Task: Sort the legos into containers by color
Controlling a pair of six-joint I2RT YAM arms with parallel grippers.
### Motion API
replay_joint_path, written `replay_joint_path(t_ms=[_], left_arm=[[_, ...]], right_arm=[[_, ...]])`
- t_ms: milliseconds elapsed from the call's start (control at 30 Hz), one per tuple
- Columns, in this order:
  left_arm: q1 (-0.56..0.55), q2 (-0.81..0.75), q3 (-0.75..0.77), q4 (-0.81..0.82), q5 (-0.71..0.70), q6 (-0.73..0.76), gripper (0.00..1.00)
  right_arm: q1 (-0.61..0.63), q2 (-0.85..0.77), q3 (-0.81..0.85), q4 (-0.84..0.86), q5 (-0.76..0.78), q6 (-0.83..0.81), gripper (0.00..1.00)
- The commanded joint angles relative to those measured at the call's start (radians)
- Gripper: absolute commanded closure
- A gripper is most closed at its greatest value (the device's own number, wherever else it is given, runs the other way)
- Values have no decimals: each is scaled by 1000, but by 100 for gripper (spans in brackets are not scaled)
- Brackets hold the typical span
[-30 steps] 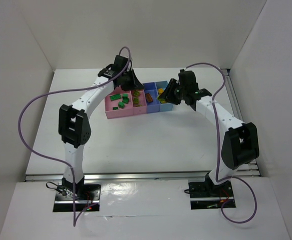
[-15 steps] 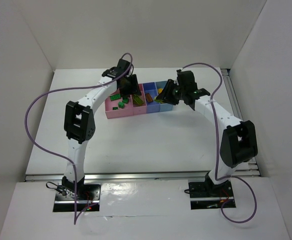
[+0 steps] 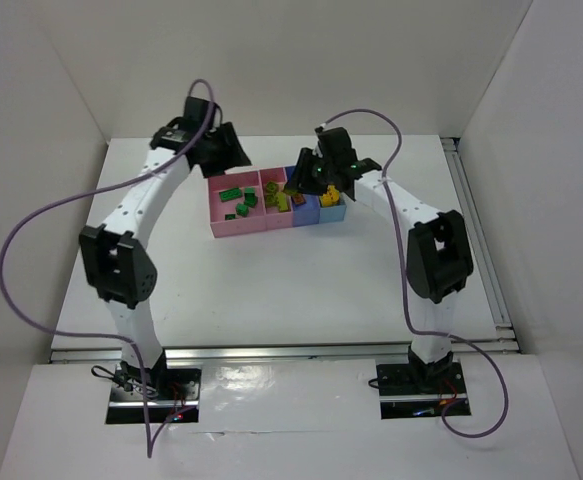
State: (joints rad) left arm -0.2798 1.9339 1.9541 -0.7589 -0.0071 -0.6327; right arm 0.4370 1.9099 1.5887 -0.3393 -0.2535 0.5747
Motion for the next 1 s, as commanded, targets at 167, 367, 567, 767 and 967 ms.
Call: replay_joint_path(t_ms=[167, 367, 567, 767, 967], left_arm=[[142, -280, -273, 47, 21, -33, 31], [189, -311, -322, 38, 30, -1, 31], [222, -309, -308, 12, -5, 62, 31], [231, -339, -313, 32, 10, 85, 31], [231, -409, -383, 85, -16, 74, 31]], right_arm=[[35, 294, 361, -39, 68, -111, 39], [46, 260, 417, -51, 117, -144, 11], [33, 26, 202, -93, 511, -113, 0], [13, -164, 67, -398, 1022, 121, 0], [-6, -209, 96, -670, 1111, 226, 0]])
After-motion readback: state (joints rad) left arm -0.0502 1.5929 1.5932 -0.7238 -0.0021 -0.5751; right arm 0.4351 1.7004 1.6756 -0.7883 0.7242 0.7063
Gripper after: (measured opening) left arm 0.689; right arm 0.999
